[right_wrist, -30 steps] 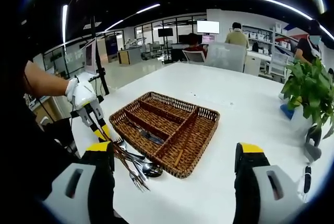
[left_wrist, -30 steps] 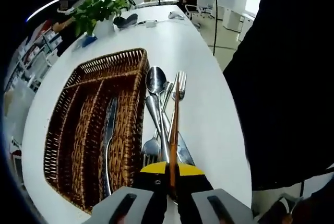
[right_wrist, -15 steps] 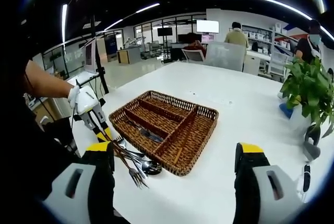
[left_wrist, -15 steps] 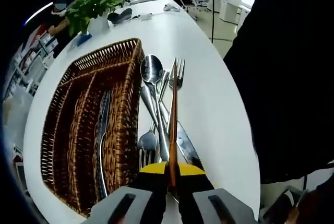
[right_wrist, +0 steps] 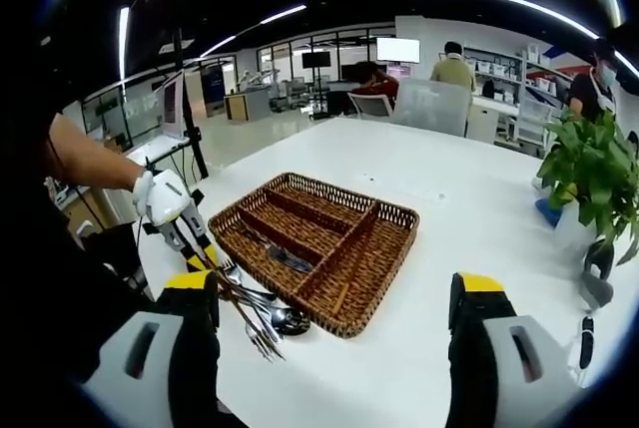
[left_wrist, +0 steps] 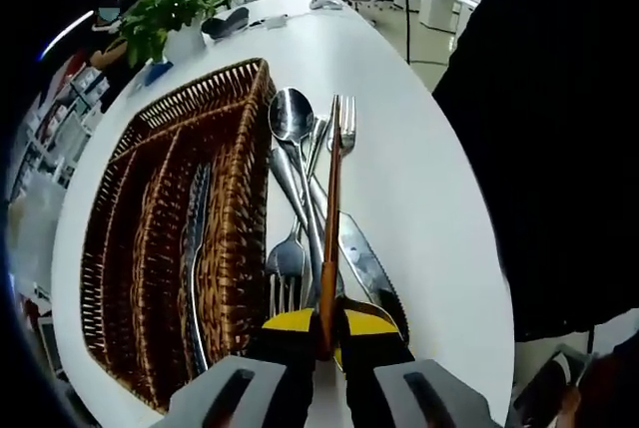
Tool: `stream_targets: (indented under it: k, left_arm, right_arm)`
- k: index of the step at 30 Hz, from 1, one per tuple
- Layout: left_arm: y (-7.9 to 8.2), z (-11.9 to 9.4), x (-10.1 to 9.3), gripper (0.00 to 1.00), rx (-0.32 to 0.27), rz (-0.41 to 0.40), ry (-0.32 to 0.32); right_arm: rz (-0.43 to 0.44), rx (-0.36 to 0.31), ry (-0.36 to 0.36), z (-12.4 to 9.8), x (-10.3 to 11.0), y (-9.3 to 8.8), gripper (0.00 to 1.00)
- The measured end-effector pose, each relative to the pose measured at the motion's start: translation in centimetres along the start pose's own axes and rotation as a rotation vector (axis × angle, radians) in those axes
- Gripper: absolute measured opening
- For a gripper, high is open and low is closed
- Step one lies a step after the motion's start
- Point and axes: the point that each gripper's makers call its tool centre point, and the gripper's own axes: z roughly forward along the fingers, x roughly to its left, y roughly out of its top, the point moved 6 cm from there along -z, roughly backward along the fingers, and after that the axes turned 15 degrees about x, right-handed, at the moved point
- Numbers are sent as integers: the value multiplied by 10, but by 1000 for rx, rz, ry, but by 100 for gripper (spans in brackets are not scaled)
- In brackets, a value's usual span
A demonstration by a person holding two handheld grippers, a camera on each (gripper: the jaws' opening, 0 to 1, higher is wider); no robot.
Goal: Arrange the knives, forks, and spoons in their matching storage slots by inserting each utensil handle-first until every utensil is classified and aligned in the correct compartment
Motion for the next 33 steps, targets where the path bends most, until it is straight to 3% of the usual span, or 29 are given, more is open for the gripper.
stream_targets:
  k: [8,15,33]
  left_arm:
    - [-1,-7,0,5,-11,-6,-3]
    - [2,-17,-3,3,-58,-27,-43]
    - [6,-35,-9,3,-145,-67,-47]
  right_arm:
    - [1,1,-6,-1,-3,-1,98]
    - [-1,-8,1,0,-2,3,98]
    - [-4,-11,7,1,1,1,97]
